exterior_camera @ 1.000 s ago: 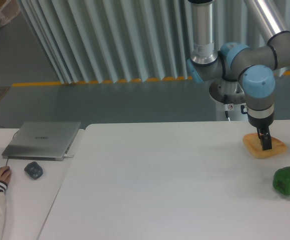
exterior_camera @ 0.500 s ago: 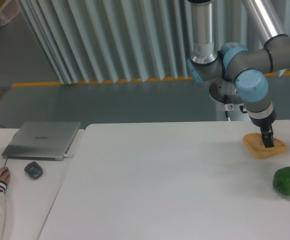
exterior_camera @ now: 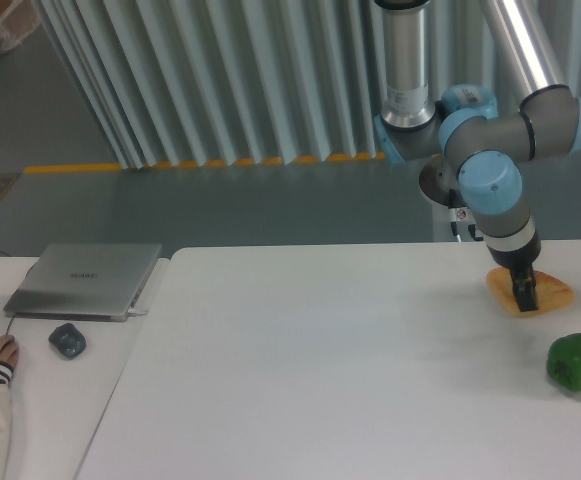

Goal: Place the triangular bread in the basket
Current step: 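Close the gripper on the bread and adjust the grip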

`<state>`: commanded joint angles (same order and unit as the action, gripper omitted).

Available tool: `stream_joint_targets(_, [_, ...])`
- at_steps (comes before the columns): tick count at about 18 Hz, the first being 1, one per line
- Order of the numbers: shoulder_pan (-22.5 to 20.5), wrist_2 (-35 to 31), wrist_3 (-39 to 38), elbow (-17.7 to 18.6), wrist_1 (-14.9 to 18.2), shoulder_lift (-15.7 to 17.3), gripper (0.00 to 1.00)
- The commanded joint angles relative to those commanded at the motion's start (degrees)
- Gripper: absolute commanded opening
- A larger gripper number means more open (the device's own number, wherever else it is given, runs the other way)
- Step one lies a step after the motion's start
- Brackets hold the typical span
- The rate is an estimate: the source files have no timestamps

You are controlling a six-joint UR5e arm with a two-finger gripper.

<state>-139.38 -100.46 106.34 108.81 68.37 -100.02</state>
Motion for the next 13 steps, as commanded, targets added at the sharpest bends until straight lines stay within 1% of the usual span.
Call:
stream_joint_targets(1, [-0.71,0.44,0.01,0.61,0.18,0.35,1.00])
stream_joint_targets(3, [-0.45,0.36,-0.17,0.96,0.27,0.62,1.00])
stream_joint_targets(5, [-0.80,-0.26,1.06,0.96,3.16,1.93,1.00])
stream_joint_targets(6, [-0.80,-0.26,2.72,1.92,3.43,2.63,1.00])
stream_joint_targets(8, [-0.89,-0.69,3.70,2.63,3.26,2.99,1.00])
stream_joint_targets(11, [-0.54,-2.98,3.70,3.95,3.08,3.43,1.00])
stream_joint_targets(13, [-0.45,-3.25,3.70,4.13,2.99,3.43,1.00])
